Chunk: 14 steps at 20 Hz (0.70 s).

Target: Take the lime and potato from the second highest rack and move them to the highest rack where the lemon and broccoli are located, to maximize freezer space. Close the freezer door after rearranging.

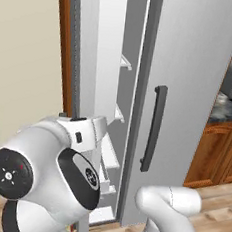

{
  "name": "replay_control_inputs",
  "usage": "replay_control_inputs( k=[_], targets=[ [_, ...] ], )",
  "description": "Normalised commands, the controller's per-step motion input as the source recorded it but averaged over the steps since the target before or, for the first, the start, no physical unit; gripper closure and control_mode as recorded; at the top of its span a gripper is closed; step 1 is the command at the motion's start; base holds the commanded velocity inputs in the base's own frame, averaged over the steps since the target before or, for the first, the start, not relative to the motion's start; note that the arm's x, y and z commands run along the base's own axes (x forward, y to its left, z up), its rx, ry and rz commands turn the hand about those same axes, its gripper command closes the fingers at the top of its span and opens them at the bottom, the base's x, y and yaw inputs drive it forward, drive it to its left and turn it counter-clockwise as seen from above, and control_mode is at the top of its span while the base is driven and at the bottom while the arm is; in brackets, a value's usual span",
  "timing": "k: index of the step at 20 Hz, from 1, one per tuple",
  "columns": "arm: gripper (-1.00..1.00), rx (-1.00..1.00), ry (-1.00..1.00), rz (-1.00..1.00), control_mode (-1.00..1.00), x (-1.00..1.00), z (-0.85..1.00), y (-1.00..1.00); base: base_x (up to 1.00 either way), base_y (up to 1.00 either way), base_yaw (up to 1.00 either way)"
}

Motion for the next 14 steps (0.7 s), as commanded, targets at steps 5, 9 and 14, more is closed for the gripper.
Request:
replay_control_inputs(
  k=[5,9,14],
  targets=[
    [-1.0,-0.07,-0.05,-0.18,-1.0,1.0,0.0,0.43,0.0,0.0,0.0],
    [-1.0,-0.06,0.0,-0.24,-1.0,1.0,0.0,0.1,0.0,0.0,0.0],
    [-1.0,-0.04,0.0,-0.29,-1.0,1.0,0.0,0.0,0.0,0.0,0.0]
  ],
)
